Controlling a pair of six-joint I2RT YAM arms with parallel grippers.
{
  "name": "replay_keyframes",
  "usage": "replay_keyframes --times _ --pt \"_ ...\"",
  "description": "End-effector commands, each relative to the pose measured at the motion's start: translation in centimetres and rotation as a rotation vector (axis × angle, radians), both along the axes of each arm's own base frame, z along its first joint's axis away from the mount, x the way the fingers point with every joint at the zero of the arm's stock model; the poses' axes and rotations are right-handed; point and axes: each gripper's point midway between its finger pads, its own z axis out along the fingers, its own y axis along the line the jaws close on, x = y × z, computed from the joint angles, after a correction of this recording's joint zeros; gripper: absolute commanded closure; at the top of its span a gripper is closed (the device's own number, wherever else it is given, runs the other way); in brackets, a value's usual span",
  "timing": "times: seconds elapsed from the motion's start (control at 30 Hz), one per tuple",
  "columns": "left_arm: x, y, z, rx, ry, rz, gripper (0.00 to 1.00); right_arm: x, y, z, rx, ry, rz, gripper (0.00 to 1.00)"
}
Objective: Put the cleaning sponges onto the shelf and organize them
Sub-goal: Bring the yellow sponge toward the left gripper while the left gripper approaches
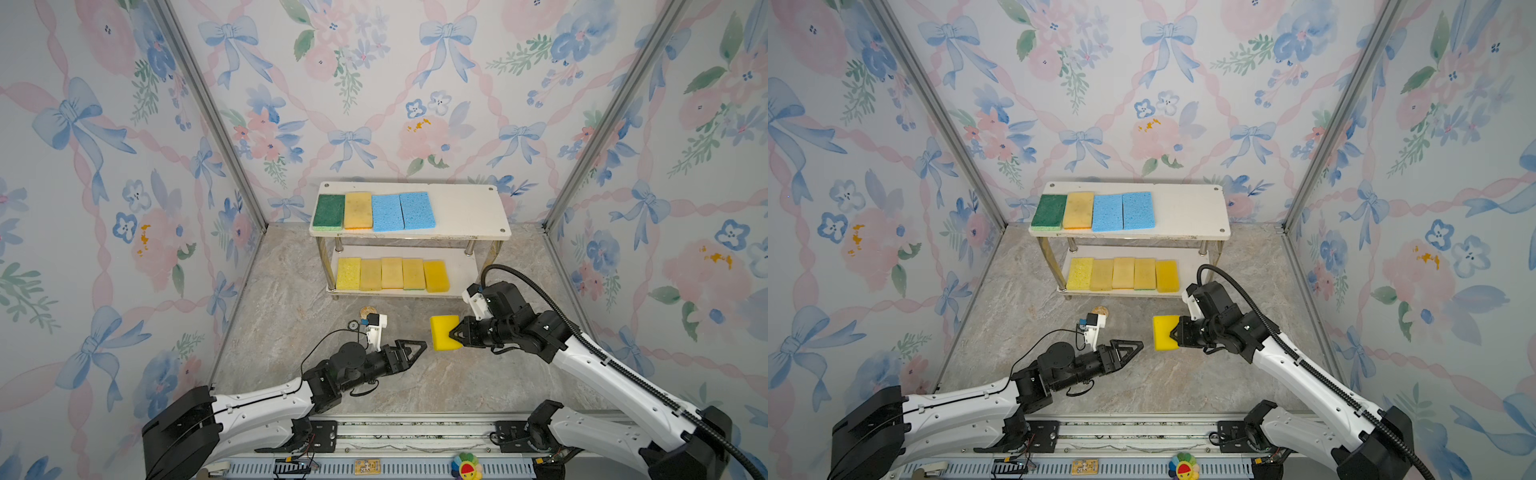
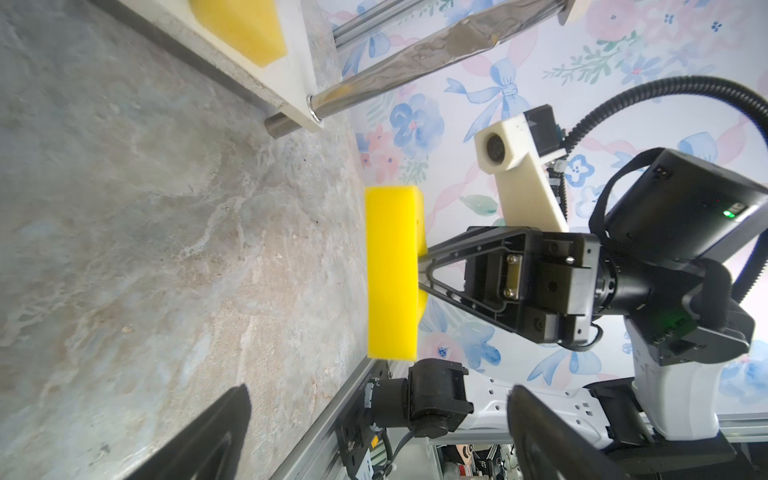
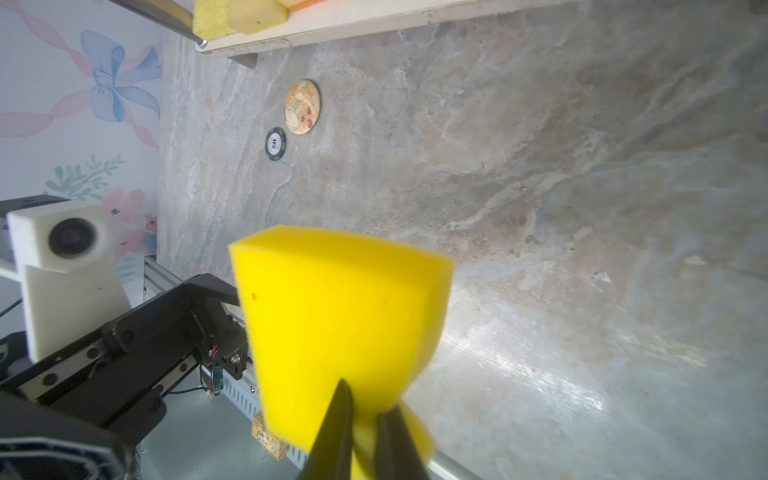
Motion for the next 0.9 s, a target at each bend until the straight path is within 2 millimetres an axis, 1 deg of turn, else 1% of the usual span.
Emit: replay_keyframes --times 0.0,0.1,0.17,0.27,0.33,0.43,0.53,0.6,0.67,0.77,0.87 --pt "0.1 -0.1 2.3 -0.042 -0.058 -0.019 0.02 -1.3 1.5 2.1 0.042 0.007 0.055 0.86" --pt "0.2 -0.1 3.4 -0.065 -0.073 -0.014 0.02 -2.1 2.9 3.2 0.056 -0.012 0.105 0.86" --pt "0.3 -0.2 4.0 -0.075 -0.082 -0.016 0.02 -2.5 3.7 3.6 0.057 -0.020 0.131 0.86" --pt "0.4 -0.4 4.6 -0.081 -0.093 -0.022 0.05 -3.2 4.6 3.6 0.046 -0.020 0.169 0.86" --pt "0.5 -0.4 4.5 -0.078 -0.091 -0.021 0.09 -3.6 5.1 3.5 0.038 -0.021 0.191 0.86" --pt "0.5 -0.3 4.3 -0.077 -0.086 -0.015 0.20 -4.2 5.8 3.3 0.016 -0.027 0.226 0.86" --pt "0.6 -0.2 4.3 -0.078 -0.086 -0.012 0.29 -4.4 5.9 3.2 -0.002 -0.029 0.235 0.86" --pt "0.6 -0.1 4.2 -0.077 -0.084 -0.008 0.39 -4.4 6.1 3.2 0.001 -0.031 0.237 0.86" --pt "0.7 0.0 4.1 -0.077 -0.083 -0.004 0.46 -4.4 6.2 3.4 0.006 -0.035 0.241 0.86" --pt "0.8 0.2 3.9 -0.075 -0.080 0.002 0.61 -4.5 6.4 3.6 0.008 -0.036 0.247 0.86" --pt "0.8 0.3 3.9 -0.076 -0.076 0.003 0.73 -4.5 6.4 3.6 0.007 -0.037 0.249 0.84"
